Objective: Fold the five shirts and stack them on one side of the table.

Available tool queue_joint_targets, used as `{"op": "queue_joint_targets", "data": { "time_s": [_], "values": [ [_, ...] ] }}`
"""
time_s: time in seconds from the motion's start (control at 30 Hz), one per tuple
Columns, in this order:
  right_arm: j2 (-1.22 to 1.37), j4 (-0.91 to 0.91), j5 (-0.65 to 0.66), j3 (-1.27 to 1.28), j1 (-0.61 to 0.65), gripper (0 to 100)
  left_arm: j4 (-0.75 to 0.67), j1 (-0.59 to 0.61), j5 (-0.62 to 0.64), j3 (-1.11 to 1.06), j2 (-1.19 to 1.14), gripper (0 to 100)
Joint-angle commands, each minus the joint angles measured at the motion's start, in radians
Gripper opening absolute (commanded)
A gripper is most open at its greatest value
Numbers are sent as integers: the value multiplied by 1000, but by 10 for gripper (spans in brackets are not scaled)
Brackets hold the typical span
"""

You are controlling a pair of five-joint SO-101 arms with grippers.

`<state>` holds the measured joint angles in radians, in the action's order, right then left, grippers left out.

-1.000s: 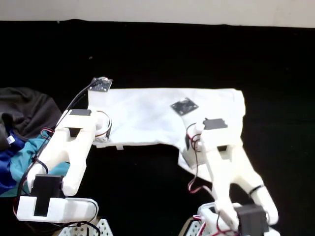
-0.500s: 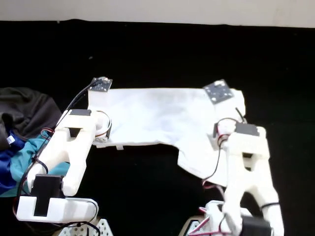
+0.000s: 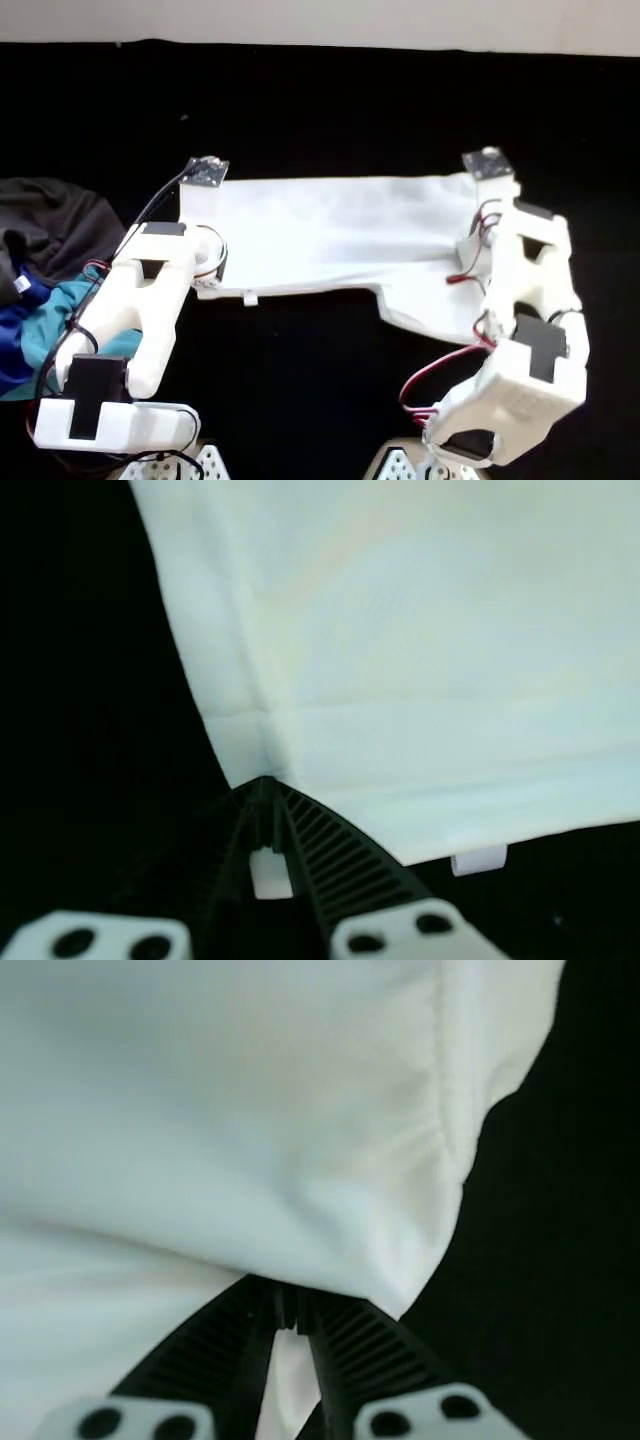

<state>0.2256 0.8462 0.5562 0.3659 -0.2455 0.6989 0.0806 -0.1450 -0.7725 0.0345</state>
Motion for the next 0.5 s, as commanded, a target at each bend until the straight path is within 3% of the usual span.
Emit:
{"op": "queue_joint_targets", "data": {
  "time_s": [0.0, 0.27, 0.47],
  "values": [
    [27, 5, 9, -91, -53, 12, -26, -4, 8, -2, -4, 8],
    [-151, 205, 9, -94, -31, 12, -26, -4, 8, -2, -4, 8],
    [-283, 165, -11, -140, 25, 12, -26, -4, 8, -2, -4, 8]
  ]
}}
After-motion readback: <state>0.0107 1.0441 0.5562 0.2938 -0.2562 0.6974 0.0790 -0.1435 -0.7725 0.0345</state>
